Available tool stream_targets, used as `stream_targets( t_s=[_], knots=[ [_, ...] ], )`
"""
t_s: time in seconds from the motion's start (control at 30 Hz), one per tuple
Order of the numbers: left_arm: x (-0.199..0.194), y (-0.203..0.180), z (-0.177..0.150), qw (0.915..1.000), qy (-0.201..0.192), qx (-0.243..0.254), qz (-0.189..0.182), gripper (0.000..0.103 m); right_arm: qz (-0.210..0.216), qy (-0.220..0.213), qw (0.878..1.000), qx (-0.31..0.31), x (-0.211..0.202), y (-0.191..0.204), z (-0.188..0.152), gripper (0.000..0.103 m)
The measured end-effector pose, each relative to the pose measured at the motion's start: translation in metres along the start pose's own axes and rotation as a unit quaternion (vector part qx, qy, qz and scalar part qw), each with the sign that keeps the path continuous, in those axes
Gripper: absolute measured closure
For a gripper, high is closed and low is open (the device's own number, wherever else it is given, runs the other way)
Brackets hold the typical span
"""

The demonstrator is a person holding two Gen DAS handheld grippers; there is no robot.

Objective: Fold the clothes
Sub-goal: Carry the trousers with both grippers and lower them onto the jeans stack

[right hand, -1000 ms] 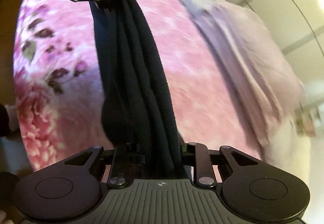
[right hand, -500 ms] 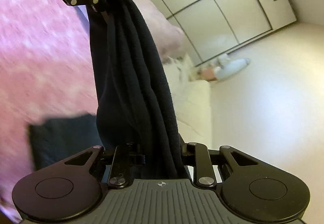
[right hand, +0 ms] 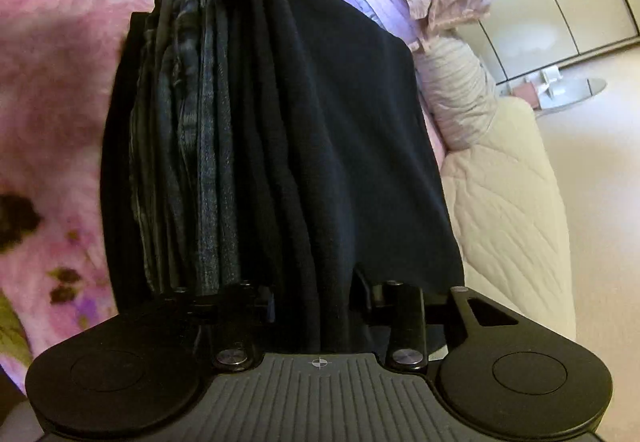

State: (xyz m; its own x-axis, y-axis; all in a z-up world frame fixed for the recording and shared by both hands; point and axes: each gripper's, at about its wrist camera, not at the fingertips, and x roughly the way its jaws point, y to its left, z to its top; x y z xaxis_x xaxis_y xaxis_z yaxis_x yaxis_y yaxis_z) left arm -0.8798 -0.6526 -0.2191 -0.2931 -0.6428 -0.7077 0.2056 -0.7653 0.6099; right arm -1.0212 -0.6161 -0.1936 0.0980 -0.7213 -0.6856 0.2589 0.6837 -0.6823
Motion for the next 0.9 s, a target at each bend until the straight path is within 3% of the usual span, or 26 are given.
stream_targets(
  t_s=[0.07,0.43,0.77,0.9],
  knots=[
    [-0.002,0.004,0.0,1.0,0.003,-0.001,-0.007,0.08,0.01,0.005,1.0,0.007,-0.005,-0.006,0.001,0.066],
    [-0.02,-0.011,0.001,0.9994,0.013,-0.015,0.029,0.084,0.006,0.007,0.997,0.073,-0.023,-0.018,-0.02,0.066],
    [-0.009,-0.014,-0.003,0.9995,0.02,-0.014,0.019,0.084,0.002,0.009,0.999,0.04,-0.024,-0.006,-0.03,0.062],
    [-0.026,-0.004,-0.002,0.9984,0.028,-0.049,0.007,0.076,0.002,0.024,0.998,0.055,-0.027,-0.01,-0.027,0.06]
  ],
)
